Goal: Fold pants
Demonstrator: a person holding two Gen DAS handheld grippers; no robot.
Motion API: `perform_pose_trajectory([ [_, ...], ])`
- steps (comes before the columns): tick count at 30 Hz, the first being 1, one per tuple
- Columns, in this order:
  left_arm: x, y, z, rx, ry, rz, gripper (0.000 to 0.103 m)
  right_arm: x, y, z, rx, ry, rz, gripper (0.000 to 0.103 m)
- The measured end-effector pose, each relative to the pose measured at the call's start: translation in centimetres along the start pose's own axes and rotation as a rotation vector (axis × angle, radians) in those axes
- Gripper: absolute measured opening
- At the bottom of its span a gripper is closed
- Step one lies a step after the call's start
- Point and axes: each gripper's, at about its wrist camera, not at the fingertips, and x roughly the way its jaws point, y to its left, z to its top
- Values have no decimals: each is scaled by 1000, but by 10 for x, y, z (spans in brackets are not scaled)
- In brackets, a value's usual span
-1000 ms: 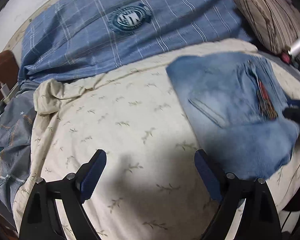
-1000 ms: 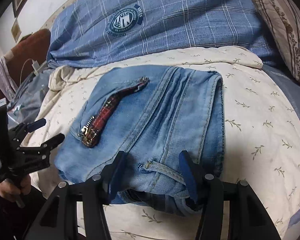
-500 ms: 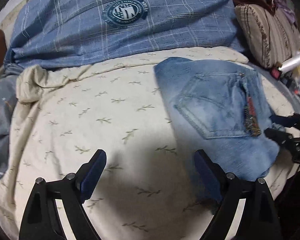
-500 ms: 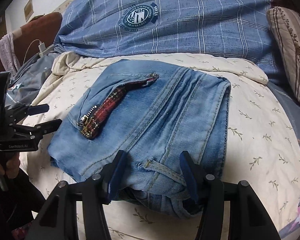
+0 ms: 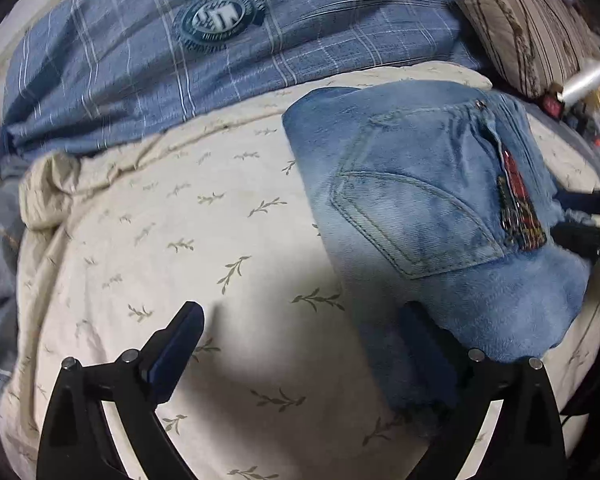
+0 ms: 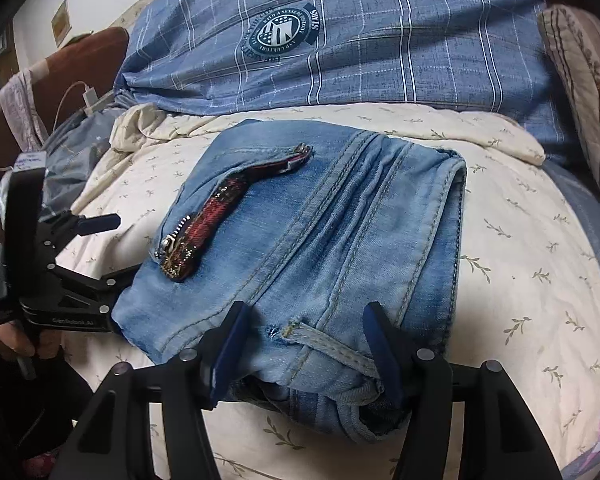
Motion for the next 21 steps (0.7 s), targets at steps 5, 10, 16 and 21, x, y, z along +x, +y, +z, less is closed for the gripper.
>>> perform_pose_trajectory([
  [5, -2, 19, 8, -96, 8, -95, 99, -12, -20, 2, 104, -3, 109, 64],
  [10, -6, 30, 12, -156, -9, -174, 99, -28, -42, 0, 188, -53, 125, 64],
  [16, -2, 35, 16, -183, 11, -220, 99, -36, -77, -3, 347, -83, 148, 66],
  [21, -6, 35, 19, -138, 23, -315, 99, -33, -97, -6, 447, -69, 223, 66],
])
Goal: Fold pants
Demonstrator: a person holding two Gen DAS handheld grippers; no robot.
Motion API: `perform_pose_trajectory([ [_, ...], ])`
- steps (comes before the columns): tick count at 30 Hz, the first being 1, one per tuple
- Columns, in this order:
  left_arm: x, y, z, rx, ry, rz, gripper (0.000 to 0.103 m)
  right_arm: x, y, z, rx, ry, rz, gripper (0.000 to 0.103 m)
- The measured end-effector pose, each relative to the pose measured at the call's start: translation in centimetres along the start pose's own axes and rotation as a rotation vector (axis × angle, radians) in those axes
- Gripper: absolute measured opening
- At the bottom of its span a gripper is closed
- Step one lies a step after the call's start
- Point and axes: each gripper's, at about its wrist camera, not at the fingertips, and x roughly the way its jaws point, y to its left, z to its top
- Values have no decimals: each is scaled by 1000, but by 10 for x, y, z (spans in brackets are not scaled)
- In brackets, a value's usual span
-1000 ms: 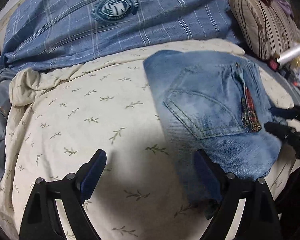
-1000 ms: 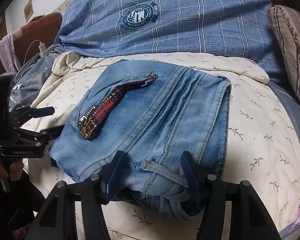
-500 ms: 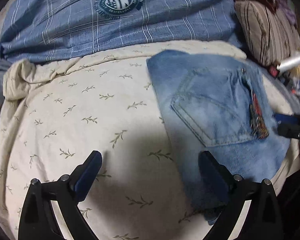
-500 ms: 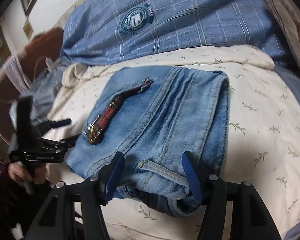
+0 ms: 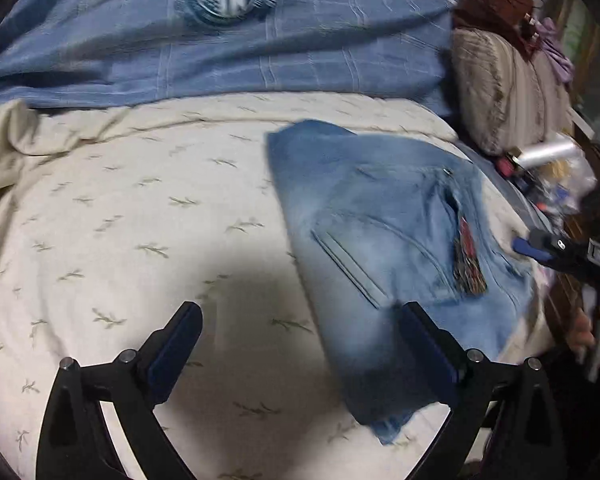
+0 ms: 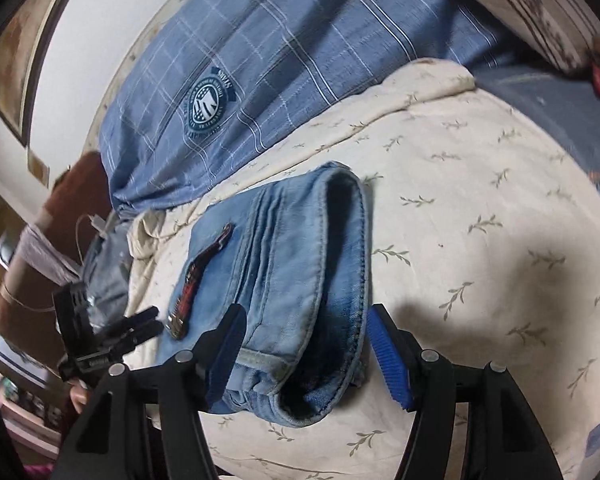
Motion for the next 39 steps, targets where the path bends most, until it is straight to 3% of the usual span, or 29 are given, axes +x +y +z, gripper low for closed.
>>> perform_pose_trajectory([
  [4, 5, 3, 1, -21, 22, -36, 99, 5, -13, 2, 71, 34, 47, 68],
  [9, 17, 23, 3, -143, 66, -145, 99, 20, -27, 3, 159, 87, 87, 68],
  [16, 23, 28, 6, -229, 51, -240, 99, 29, -37, 2, 218, 110, 131, 69],
  [21, 24, 24, 10, -247, 40, -277, 99, 38, -39, 1, 256, 128, 192, 70],
  [28, 38, 11, 16, -223, 42, -282, 99, 55, -18, 1, 213, 153, 158, 71],
  [31, 38, 15, 16, -231, 27, -293, 93, 58, -19, 1, 223, 156, 168, 71],
  [33, 37, 18, 15, -246, 32, -331, 75, 58, -25, 0, 252, 155, 194, 71],
  [35, 40, 20, 13, -262, 45, -367, 68, 58, -28, 0, 264, 157, 208, 71],
  [39, 44, 20, 15, -282, 38, -388, 68, 61, -23, -1, 239, 162, 208, 71],
])
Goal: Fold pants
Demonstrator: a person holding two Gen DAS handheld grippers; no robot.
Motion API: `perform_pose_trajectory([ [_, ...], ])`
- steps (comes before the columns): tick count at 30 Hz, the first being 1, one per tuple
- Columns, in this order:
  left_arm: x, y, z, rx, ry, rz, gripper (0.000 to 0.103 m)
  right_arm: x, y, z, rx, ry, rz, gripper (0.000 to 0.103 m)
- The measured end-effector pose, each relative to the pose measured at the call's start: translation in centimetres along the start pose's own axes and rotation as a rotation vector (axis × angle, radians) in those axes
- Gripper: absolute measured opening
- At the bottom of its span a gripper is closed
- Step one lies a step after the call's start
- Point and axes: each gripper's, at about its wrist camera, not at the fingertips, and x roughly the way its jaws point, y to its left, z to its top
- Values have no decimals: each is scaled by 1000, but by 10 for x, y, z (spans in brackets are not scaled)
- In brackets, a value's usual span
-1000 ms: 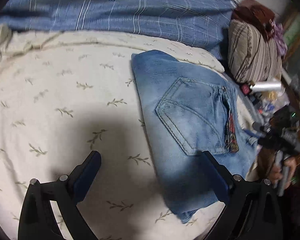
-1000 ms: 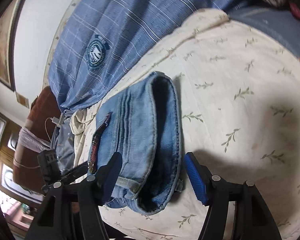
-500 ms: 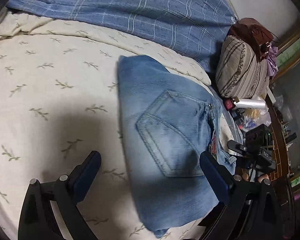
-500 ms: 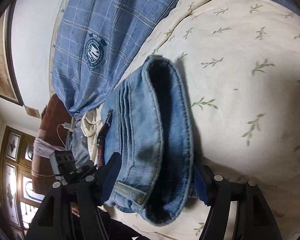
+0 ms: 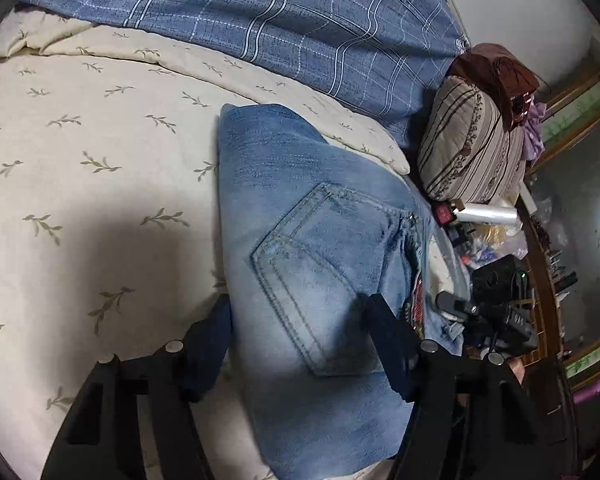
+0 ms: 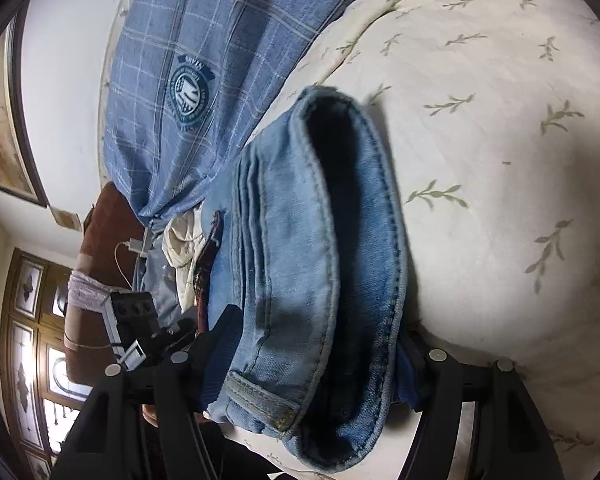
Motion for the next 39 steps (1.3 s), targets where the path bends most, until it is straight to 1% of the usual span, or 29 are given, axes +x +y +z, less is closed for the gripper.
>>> perform_pose_trajectory([
  [3, 4, 3, 3, -42, -6, -23, 68, 2, 1, 1, 14, -1, 18, 71],
  [5, 7, 2, 4, -51, -12, -27, 68, 3, 2, 1, 7, -2, 17, 71],
  [9, 9, -1, 3, -41, -21, -17, 64, 9, 8, 2, -45, 4, -13, 71],
  [13, 10, 1, 4, -65, -32, -25, 60, 9, 9, 0, -58, 2, -18, 71],
  [16, 9, 1, 4, -68, -46, -25, 55, 9, 14, -1, -72, -11, -36, 71],
  [18, 9, -1, 4, -61, -55, -25, 50, 8, 19, -3, -91, -24, -58, 67],
  [21, 8, -4, 4, -36, -62, -11, 46, 8, 26, -5, -127, -44, -90, 62],
  [27, 5, -8, 6, -10, -74, -6, 44, 4, 39, -8, -189, -88, -114, 59],
  [32, 0, -16, 8, 20, -92, 6, 44, 1, 50, -9, -226, -121, -113, 58],
  [39, -14, -20, 11, 50, -135, 10, 42, -5, 67, -11, -276, -169, -71, 58],
])
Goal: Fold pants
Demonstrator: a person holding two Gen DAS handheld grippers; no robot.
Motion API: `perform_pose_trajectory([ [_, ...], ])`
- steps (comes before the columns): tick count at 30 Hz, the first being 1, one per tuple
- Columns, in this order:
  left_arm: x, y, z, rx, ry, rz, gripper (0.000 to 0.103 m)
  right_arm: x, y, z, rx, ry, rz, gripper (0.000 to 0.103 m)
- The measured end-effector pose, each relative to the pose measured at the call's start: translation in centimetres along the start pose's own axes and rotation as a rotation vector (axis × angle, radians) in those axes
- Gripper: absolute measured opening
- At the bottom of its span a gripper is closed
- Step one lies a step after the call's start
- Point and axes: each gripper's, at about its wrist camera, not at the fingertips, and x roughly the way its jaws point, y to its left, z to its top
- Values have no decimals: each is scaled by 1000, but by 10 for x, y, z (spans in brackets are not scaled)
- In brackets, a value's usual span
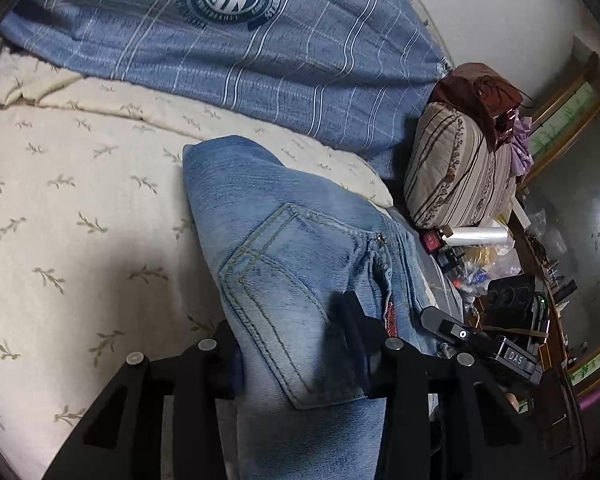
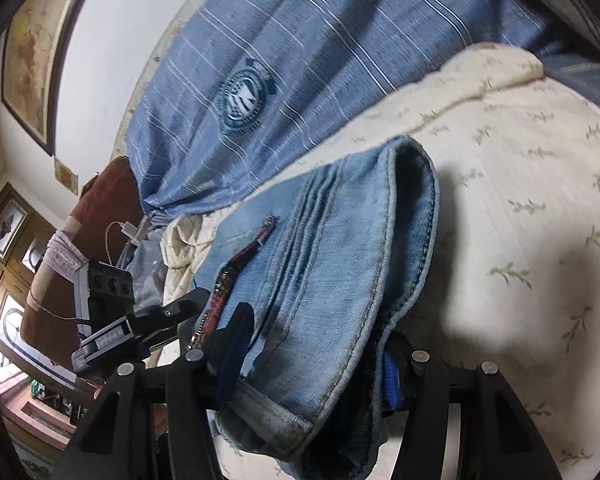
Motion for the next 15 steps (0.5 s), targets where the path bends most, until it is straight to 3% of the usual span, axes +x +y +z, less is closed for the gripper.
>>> perform_pose_trajectory([
  [15, -36, 18, 12, -7, -112, 73, 42, 33, 41, 9, -74, -10, 32, 58],
])
